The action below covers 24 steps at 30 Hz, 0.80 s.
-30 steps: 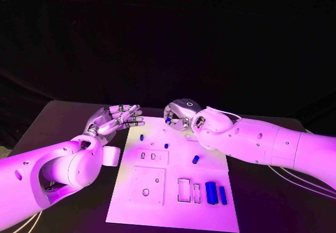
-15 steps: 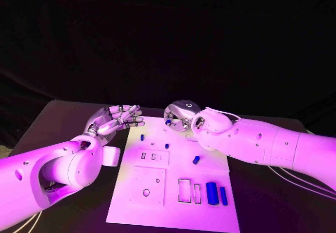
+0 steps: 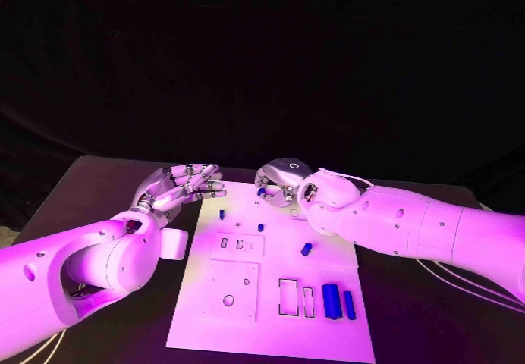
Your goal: Assemble the parts on the task board
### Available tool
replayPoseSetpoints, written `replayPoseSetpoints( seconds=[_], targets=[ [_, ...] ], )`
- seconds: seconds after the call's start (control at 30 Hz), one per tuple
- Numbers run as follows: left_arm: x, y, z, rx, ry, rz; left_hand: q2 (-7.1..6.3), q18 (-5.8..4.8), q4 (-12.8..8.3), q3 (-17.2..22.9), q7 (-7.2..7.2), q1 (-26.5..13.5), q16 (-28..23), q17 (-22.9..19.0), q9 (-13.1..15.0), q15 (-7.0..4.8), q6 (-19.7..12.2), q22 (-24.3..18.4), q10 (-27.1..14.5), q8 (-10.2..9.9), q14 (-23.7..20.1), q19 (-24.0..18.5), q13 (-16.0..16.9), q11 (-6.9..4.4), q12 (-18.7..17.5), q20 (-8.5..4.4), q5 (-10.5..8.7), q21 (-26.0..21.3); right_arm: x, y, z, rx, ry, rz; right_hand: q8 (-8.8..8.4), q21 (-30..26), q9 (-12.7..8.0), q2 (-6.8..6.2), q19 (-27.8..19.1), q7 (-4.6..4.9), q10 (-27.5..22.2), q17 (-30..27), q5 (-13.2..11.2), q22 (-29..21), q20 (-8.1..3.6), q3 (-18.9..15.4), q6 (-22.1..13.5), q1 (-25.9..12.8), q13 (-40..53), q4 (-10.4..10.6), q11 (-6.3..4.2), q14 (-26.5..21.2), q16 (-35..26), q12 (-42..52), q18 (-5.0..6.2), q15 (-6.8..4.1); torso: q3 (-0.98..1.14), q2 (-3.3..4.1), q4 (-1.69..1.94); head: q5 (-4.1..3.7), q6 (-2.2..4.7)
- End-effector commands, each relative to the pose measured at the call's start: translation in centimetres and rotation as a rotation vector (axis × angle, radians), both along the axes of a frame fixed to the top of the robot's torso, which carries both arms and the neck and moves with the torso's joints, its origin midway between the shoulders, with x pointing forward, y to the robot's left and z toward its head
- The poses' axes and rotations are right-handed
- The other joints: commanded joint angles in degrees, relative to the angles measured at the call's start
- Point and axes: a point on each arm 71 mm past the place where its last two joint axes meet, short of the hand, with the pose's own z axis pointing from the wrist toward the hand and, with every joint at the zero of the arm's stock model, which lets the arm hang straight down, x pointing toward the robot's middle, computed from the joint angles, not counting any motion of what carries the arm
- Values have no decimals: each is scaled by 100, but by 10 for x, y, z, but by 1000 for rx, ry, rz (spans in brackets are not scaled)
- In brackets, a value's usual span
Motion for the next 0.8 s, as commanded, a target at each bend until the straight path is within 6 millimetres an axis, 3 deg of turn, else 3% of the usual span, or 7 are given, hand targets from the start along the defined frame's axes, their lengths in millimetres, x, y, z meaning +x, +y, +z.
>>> replayPoseSetpoints(
  seconds=[0.03,0.3,0.5,0.6,0.63,0.73,0.8],
  targets=[
    [0,-2,2,-12,-6,-22,-12,35,-2,35,39,-50,-25,13,-7,51,-16,-12,-9,-36,-3,51,-7,37,-22,9,-26,-40,-1,-1,2,1,-10,-3,-112,-226,-19,-169,-213,33,-197,-240,-84,-276,53,-11,-140,-55,-50,2,54,-35,-152,-39,124,49,0,-2,-8,6,2],
    [1,0,2,-10,-4,-15,-12,35,-2,35,39,-50,-25,13,-7,51,-16,-12,-9,-36,-3,51,-7,37,-22,9,-26,-40,-17,-18,7,38,-14,6,-163,-228,-13,-229,-168,36,-215,-259,-91,-243,67,-99,-164,-123,-59,41,53,-26,-163,20,116,50,9,-11,-25,52,12],
    [2,2,1,-10,-1,-10,-14,35,-2,38,40,-53,-31,16,-9,54,-19,-16,-12,-41,-7,49,-7,39,-31,10,-29,-45,-29,-48,16,98,22,-22,-170,-128,16,-205,-15,24,-47,-205,-60,-73,55,-147,-76,-163,-48,115,24,9,-126,157,76,30,10,-29,-53,14,41],
    [3,2,1,-10,-1,-9,-14,35,-2,38,40,-53,-31,16,-9,54,-19,-16,-12,-41,-7,49,-7,39,-31,10,-29,-45,-33,-68,19,142,78,-63,-162,63,37,-187,196,14,302,40,-32,213,30,-124,3,-176,-2,157,-26,92,25,321,10,-6,13,-44,-70,-14,40],
    [3,2,1,-10,-1,-9,-14,35,-2,38,40,-53,-31,16,-9,54,-19,-16,-12,-41,-7,49,-7,39,-31,10,-29,-45,-34,-75,19,154,99,-77,-152,318,56,-187,458,-16,699,360,-15,585,-4,-111,56,-163,76,164,-101,189,217,513,-76,-55,14,-47,-72,-28,38],
    [3,2,1,-10,0,-9,-14,35,-2,39,39,-53,-33,17,-9,54,-19,-17,-11,-42,-8,49,-7,39,-32,11,-29,-46,-37,-95,17,172,167,-123,-172,475,73,-286,615,-80,1119,563,123,812,-75,-207,36,-224,211,198,-199,250,352,741,-129,-137,17,-57,-88,-73,31],
    [3,3,1,-10,1,-10,-14,35,-2,39,39,-53,-33,17,-9,54,-19,-17,-11,-42,-8,49,-7,39,-32,11,-29,-46,-37,-106,15,172,204,-150,-178,551,89,-355,690,-132,1386,644,198,924,-128,-340,17,-288,365,237,-269,270,409,957,-154,-196,32,-59,-105,-84,21]
  ],
)
